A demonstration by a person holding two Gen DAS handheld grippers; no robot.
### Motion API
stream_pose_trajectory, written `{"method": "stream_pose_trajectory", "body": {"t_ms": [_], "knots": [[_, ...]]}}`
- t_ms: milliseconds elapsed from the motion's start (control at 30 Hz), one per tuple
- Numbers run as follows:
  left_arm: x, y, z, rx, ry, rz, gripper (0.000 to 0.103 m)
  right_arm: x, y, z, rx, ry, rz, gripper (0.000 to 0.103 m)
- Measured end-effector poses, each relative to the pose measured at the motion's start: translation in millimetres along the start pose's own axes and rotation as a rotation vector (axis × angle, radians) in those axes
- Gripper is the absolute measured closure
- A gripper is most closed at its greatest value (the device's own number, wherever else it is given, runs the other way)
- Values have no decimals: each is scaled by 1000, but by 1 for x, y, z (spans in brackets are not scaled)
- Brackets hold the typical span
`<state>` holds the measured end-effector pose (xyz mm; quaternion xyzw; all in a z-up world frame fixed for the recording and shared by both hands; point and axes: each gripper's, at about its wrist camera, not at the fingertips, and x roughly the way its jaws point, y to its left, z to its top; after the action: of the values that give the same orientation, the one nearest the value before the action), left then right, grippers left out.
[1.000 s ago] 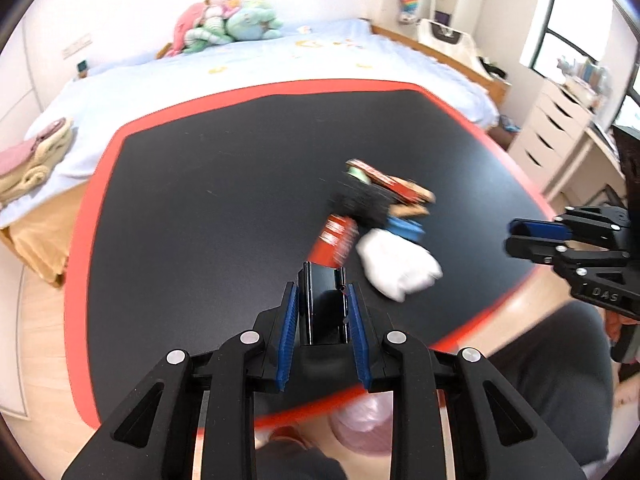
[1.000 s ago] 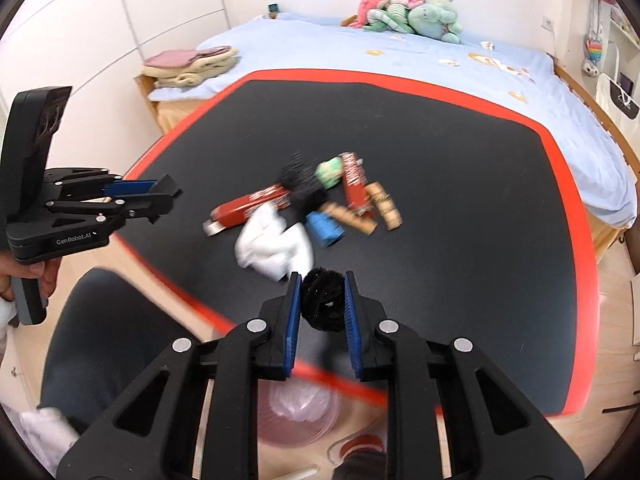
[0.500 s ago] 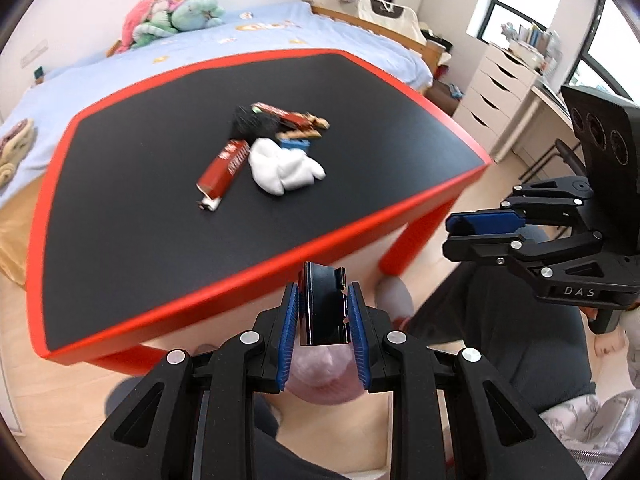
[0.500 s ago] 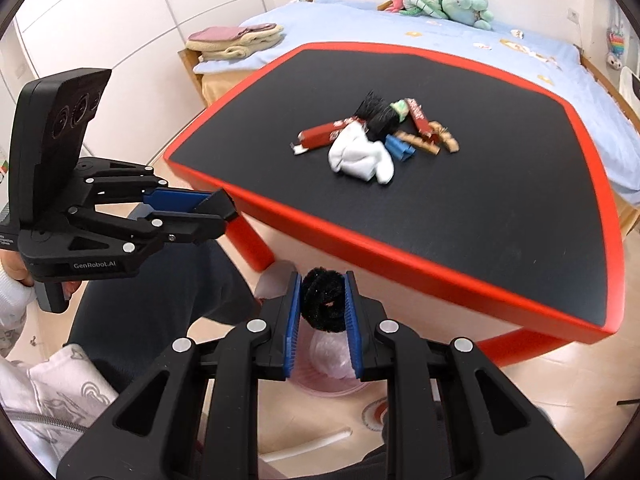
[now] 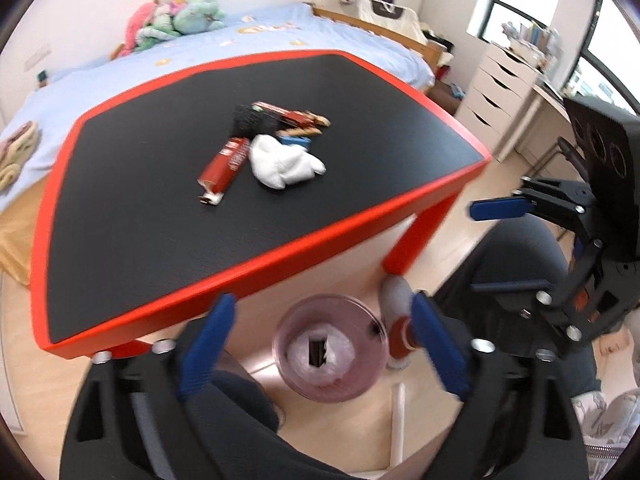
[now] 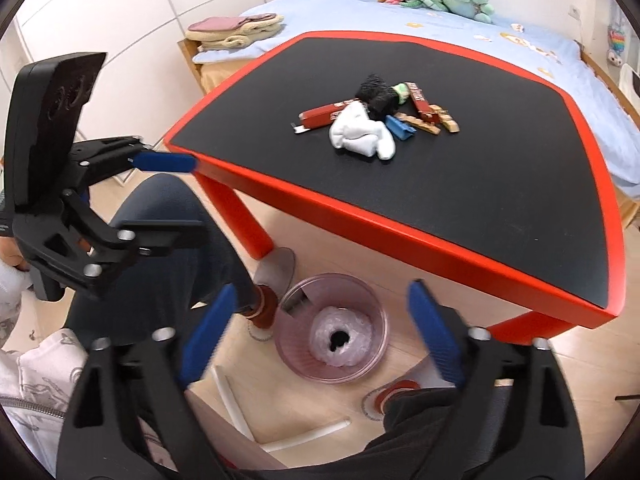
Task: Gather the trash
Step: 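Carry both items over the pink bin and open both tools to drop them, then grasp the red printed box with the left tool while the right tool grasps the white sock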
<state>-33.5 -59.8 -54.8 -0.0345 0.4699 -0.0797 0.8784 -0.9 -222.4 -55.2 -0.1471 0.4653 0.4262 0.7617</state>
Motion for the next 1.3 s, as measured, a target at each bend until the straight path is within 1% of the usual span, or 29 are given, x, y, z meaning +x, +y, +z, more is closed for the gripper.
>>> {"method": "stream_pose_trajectory", "body": {"t_ms": [100,367,500,700,867,1000,1167,1300], "knots": [[-2,7,1,-19,-7,26,8,1,-5,1,18,-6,-24,7],[-2,20,9,-36,-13,52,8,0,-14,10,42,-22,-26,6],[-1,31,24,-38,-32,64,8,-1,-19,28,41,-50,-30,6],[16,56,54,-33,-39,92,8,12,-27,63,17,-73,-32,6],[43,80,75,-34,-10,110,8,35,-36,91,6,-65,-16,6],[63,94,85,-33,16,101,8,55,-42,105,-15,-44,-12,6],[85,104,89,-27,42,65,8,81,-49,114,-24,-6,-3,7],[94,107,89,-18,44,41,9,99,-53,120,-31,14,13,17]]}}
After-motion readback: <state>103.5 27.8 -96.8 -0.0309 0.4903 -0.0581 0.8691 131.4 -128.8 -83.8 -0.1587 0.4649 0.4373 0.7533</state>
